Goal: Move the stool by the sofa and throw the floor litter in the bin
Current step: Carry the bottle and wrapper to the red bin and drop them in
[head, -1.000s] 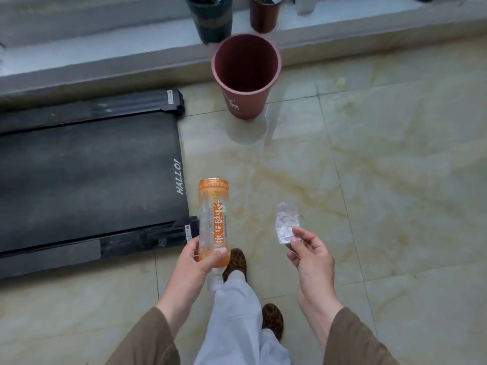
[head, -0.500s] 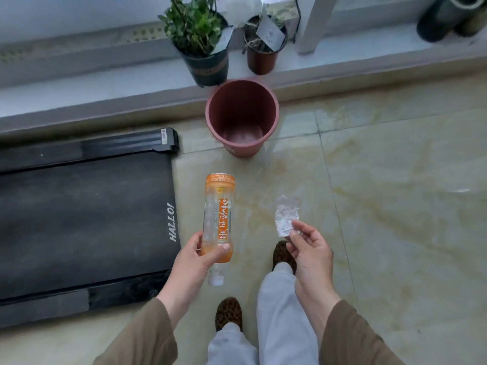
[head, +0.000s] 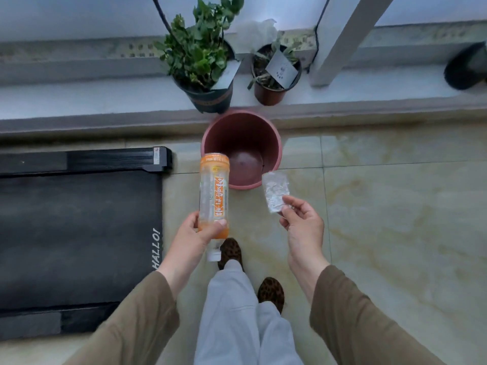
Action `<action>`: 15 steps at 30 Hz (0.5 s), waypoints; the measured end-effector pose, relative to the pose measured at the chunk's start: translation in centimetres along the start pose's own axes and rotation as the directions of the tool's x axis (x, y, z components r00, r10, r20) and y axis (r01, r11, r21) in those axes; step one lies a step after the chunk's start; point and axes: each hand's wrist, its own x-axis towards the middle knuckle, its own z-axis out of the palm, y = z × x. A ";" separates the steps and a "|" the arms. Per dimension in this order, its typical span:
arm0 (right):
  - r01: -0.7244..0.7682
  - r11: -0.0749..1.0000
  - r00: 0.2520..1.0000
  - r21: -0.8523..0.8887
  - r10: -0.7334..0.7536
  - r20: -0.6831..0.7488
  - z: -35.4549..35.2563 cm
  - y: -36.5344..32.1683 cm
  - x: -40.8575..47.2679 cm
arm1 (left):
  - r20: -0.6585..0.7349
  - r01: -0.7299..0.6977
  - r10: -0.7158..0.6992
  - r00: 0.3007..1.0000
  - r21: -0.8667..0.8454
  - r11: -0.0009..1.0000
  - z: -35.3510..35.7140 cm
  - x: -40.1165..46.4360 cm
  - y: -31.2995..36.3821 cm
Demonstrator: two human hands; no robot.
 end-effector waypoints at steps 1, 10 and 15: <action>-0.006 1.000 1.000 -0.012 0.006 0.000 0.7 -0.4 0.6 | -0.004 0.004 -0.004 1.000 -0.012 1.000 0.0 0.8 0.5; -0.165 0.968 0.969 -0.187 0.195 0.151 7.3 -2.3 7.7 | 0.007 0.085 -0.085 0.996 0.053 0.995 1.6 9.2 4.3; -0.204 0.927 0.940 -0.314 0.276 0.202 8.9 -1.7 11.2 | -0.132 0.092 -0.069 0.989 0.175 0.980 3.6 13.3 6.1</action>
